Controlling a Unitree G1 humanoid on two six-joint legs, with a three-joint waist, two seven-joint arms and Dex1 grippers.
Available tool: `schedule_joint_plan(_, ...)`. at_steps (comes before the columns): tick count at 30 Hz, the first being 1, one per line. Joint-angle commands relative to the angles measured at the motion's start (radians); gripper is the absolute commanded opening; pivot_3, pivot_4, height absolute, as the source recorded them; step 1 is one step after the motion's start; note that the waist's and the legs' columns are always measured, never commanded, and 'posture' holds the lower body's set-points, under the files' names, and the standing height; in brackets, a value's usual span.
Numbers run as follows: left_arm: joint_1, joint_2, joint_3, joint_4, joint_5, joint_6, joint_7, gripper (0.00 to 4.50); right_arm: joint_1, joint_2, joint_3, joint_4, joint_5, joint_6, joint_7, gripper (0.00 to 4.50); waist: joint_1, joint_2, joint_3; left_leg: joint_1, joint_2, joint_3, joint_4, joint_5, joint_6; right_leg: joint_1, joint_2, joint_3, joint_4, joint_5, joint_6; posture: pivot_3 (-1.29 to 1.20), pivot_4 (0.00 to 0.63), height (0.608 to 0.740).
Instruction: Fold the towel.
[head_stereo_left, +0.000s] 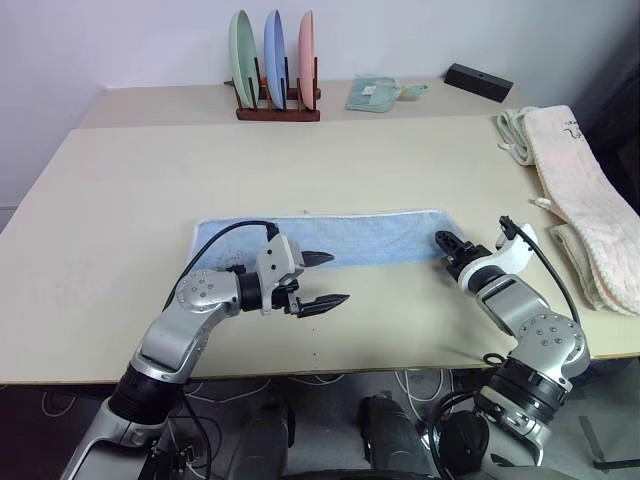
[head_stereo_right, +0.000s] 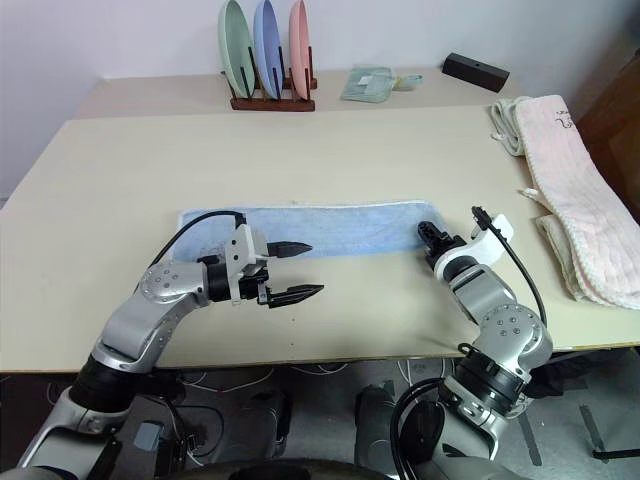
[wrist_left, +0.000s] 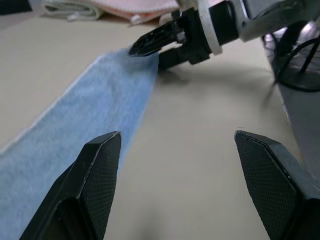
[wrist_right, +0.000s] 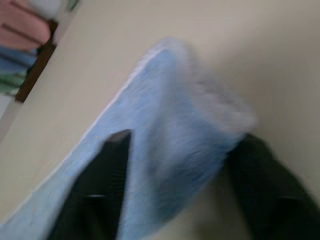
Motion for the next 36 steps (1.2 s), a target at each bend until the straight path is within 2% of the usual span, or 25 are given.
schedule_joint_plan(1,0.016,0.005,0.012,-0.035,0.010,-0.019,0.018,3.67,0.007,-0.021,-0.006,-0.005,0.037,-0.019,-0.019,0.90,0.000,0.000,0.000,0.000,0.000,0.000,0.000,0.000,0.000,0.000,0.000,0.000,0.000,0.000,0.000,0.00,0.150,0.740)
schedule_joint_plan(3,0.026,0.006,0.019,-0.038,0.010,-0.020,0.026,3.67,0.018,-0.043,-0.001,-0.031,0.048,-0.018,-0.024,0.05,0.001,0.000,0.000,0.000,0.000,0.000,0.000,0.000,0.000,0.000,0.000,0.000,0.000,0.000,0.000,0.00,0.150,0.740)
schedule_joint_plan(6,0.033,0.006,0.027,-0.029,0.017,-0.031,0.041,3.67,0.052,-0.119,0.014,-0.094,0.051,-0.014,-0.011,0.05,0.007,0.001,0.001,-0.001,0.000,0.000,0.000,0.000,0.000,0.000,0.000,0.000,0.000,0.000,0.000,0.00,0.150,0.740)
schedule_joint_plan(11,0.006,-0.022,0.052,0.032,0.047,-0.086,0.095,3.67,0.128,-0.320,0.049,-0.218,0.069,0.017,0.062,0.05,0.007,0.003,0.001,-0.002,-0.001,0.000,0.000,0.000,0.000,0.000,0.000,0.000,-0.002,0.000,0.000,0.00,0.150,0.740)
schedule_joint_plan(15,-0.018,-0.043,0.060,0.064,0.040,-0.105,0.098,3.67,0.168,-0.533,0.243,-0.280,-0.030,-0.033,0.200,0.05,-0.003,0.004,0.001,-0.001,0.000,0.001,-0.001,-0.001,0.002,0.000,0.000,0.000,-0.002,-0.001,0.000,0.00,0.150,0.740)
schedule_joint_plan(21,-0.009,-0.043,0.085,0.036,0.001,-0.088,0.088,3.67,0.157,-0.690,0.616,-0.392,-0.159,-0.136,0.387,0.05,-0.009,0.003,0.001,-0.001,0.001,0.001,-0.001,-0.001,0.002,0.000,0.000,0.000,-0.003,-0.001,0.001,0.00,0.150,0.740)
schedule_joint_plan(24,0.008,-0.029,0.094,0.031,0.001,-0.088,0.091,3.67,0.137,-0.694,0.744,-0.385,-0.219,-0.173,0.432,0.05,-0.007,0.003,0.001,-0.002,0.000,0.001,0.000,-0.001,0.002,0.000,0.000,0.000,-0.004,-0.001,0.001,0.00,0.150,0.740)
schedule_joint_plan(28,0.046,-0.015,0.098,-0.005,0.000,-0.081,0.096,3.67,0.058,-0.632,0.976,-0.268,-0.378,-0.255,0.451,0.05,-0.001,0.002,0.001,-0.002,0.000,0.001,0.000,-0.001,0.002,0.000,0.000,0.000,-0.006,-0.001,0.000,0.00,0.150,0.740)
schedule_joint_plan(32,0.066,-0.009,0.102,-0.032,0.002,-0.065,0.107,3.67,0.042,-0.578,1.037,-0.204,-0.445,-0.297,0.472,0.05,0.012,0.002,0.001,-0.003,0.000,0.000,-0.001,-0.001,0.002,0.000,0.000,-0.001,-0.008,-0.001,0.000,0.00,0.150,0.740)
schedule_joint_plan(36,0.080,-0.003,0.106,-0.050,0.004,-0.054,0.114,3.67,0.042,-0.547,1.048,-0.187,-0.480,-0.313,0.491,0.05,0.009,0.002,0.001,-0.005,0.000,0.000,0.000,-0.001,0.002,0.000,0.000,-0.001,-0.011,0.000,0.000,0.00,0.150,0.740)
